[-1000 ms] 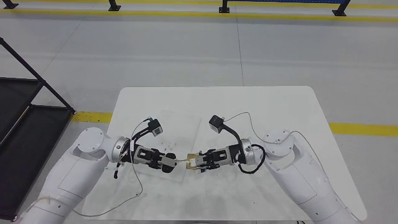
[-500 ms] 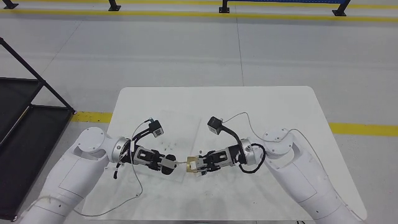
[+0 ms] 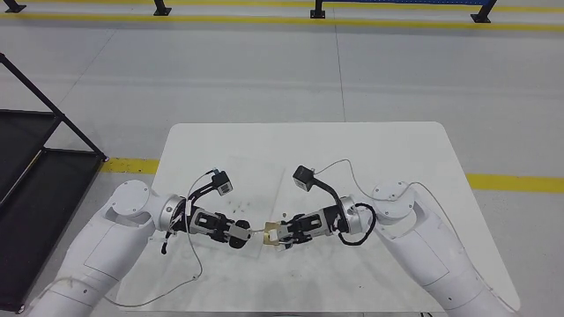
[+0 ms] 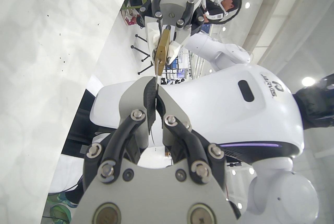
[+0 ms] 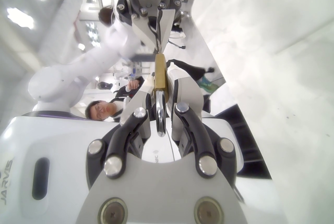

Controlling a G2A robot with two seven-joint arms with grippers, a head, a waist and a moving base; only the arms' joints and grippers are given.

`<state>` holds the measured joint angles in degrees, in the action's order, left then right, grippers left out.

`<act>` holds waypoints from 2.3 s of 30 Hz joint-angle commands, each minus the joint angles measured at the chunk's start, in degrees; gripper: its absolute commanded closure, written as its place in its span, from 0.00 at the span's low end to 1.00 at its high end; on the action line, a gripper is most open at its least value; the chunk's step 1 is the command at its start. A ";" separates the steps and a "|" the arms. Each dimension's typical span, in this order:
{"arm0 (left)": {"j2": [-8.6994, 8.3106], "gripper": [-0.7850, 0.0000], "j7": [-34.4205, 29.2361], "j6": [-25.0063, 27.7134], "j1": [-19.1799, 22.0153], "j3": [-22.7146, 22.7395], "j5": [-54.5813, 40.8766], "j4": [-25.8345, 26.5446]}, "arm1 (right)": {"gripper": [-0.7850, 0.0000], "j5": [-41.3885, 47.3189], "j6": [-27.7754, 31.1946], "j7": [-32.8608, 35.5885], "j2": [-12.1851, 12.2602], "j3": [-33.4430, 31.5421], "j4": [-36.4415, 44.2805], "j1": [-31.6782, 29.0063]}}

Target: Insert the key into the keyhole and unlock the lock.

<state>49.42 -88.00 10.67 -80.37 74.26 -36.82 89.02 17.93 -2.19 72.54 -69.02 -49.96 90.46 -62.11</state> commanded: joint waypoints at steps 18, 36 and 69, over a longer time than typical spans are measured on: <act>-0.31 1.00 0.00 0.25 -0.15 0.04 -0.45 0.47 | 1.00 0.92 -0.09 -0.11 0.45 0.45 -0.04 0.34; -0.89 1.00 0.00 0.52 0.22 -1.21 -0.95 0.36 | 1.00 1.36 0.05 -0.08 0.73 1.32 -0.19 0.88; -0.95 1.00 0.11 0.30 1.70 -2.75 -0.92 0.12 | 1.00 1.75 0.02 0.34 0.96 3.22 -0.50 2.34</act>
<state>48.47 -87.88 10.98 -78.67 71.51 -37.73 89.15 19.71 -2.16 72.84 -68.07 -46.78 89.92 -59.81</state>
